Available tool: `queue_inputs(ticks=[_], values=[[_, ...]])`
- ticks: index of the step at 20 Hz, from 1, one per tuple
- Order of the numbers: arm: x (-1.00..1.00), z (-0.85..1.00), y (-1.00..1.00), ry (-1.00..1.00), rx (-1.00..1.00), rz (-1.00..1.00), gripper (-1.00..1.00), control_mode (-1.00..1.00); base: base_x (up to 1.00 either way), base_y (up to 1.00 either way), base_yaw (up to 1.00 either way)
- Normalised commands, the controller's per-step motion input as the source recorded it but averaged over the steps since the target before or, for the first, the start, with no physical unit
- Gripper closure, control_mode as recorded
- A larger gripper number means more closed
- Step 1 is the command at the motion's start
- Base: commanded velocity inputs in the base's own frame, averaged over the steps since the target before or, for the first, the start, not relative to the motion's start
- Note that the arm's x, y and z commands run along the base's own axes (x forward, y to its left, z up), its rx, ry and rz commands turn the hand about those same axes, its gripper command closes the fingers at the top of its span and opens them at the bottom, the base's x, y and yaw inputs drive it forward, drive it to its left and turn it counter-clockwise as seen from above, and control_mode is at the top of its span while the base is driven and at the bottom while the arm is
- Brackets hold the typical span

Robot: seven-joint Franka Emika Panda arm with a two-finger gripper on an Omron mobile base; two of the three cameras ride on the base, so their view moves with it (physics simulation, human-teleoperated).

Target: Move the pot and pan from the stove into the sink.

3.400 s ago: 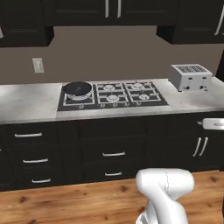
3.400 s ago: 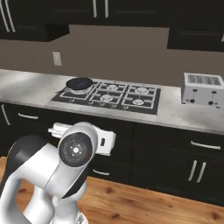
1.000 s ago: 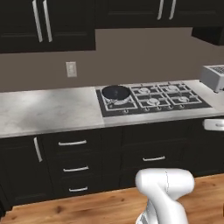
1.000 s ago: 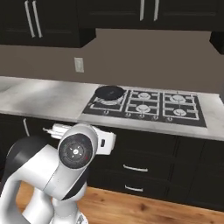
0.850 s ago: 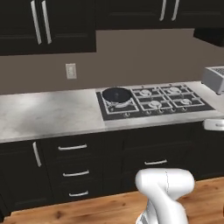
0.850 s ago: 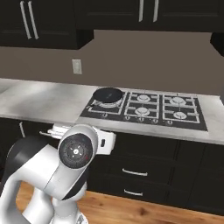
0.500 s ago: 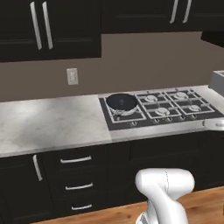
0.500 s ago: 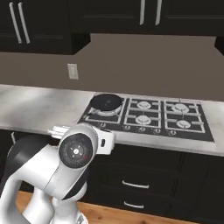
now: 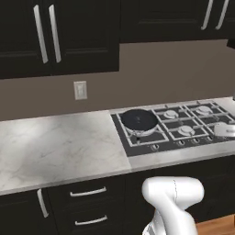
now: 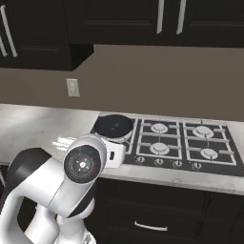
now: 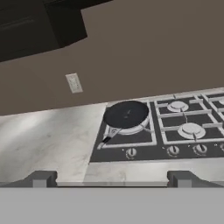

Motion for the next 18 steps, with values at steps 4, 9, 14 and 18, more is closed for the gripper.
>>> queue_inputs(ticks=[4,9,14,18], values=[[0.00,0.00,0.00,0.00,0.00,0.00,-1.00,1.00,0.63,0.34,-0.07],[0.00,0.00,0.00,0.00,0.00,0.00,-1.00,1.00,0.20,0.11,-0.03],[0.00,0.00,0.11,0.01,0.00,0.00,-1.00,-1.00,0.00,0.00,0.00],[0.04,-0.02,0.63,0.11,0.00,-0.05,-1.00,-1.00,0.00,0.00,0.00]])
